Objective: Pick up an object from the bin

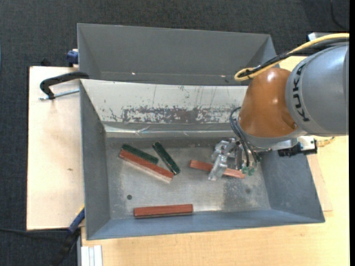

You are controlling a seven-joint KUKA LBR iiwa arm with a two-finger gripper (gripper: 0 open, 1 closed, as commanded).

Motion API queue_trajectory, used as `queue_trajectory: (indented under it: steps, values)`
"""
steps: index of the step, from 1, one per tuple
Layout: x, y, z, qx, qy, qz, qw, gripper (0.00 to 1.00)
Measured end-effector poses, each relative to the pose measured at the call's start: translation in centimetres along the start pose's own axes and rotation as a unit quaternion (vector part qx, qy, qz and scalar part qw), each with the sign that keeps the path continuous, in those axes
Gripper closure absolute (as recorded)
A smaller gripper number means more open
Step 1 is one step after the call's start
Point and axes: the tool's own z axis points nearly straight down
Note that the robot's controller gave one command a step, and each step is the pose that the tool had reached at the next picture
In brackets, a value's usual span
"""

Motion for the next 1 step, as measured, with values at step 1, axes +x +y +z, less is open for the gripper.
queue_trajectory:
  steps: [1]
  values:
    - [0.06, 0.01, -0.9, 0.0, 0.0016, 0.0, 1.0, 1.0]
